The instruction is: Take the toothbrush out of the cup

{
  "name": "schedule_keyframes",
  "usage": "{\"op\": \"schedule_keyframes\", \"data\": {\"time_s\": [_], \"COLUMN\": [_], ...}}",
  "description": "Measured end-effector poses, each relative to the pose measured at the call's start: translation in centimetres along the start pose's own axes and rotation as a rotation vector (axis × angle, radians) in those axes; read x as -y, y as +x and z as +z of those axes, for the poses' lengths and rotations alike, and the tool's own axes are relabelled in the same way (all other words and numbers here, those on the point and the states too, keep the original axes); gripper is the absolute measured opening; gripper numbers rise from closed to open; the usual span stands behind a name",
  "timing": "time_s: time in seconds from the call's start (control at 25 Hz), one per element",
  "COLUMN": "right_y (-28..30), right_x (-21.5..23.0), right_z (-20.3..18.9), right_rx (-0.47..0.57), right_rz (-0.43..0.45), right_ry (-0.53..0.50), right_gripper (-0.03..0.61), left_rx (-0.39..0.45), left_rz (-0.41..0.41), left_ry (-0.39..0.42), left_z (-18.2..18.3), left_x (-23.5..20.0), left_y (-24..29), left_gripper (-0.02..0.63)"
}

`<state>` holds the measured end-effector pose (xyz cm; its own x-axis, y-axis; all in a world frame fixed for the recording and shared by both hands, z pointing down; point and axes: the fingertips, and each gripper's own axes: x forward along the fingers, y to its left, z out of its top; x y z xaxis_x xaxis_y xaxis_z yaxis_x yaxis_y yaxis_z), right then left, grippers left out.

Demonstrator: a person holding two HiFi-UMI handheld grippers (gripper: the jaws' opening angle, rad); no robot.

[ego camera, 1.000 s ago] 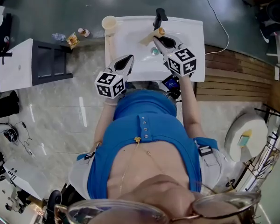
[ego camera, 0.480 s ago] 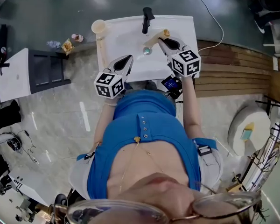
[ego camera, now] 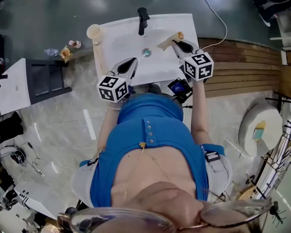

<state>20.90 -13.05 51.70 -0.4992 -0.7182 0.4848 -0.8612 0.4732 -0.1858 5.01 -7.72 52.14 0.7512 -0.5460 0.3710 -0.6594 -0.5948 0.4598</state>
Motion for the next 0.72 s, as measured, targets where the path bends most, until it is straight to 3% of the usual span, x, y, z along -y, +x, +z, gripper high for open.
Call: {"op": "schedule_keyframes", "data": {"time_s": [0.72], "right_y": [-5.5], "right_x": [8.1], "right_z": [-3.2], "right_rx": [-0.101], "right_rz": [-0.152], "right_ry": [0.033], "right_gripper": [0.034], "left_rx": [-0.043], "left_rz": [-0.069], "left_ry": [0.017], "left_z": [-0.3], "left_x": [3.5], "left_y": [4.7], "left_gripper": [0.002]}}
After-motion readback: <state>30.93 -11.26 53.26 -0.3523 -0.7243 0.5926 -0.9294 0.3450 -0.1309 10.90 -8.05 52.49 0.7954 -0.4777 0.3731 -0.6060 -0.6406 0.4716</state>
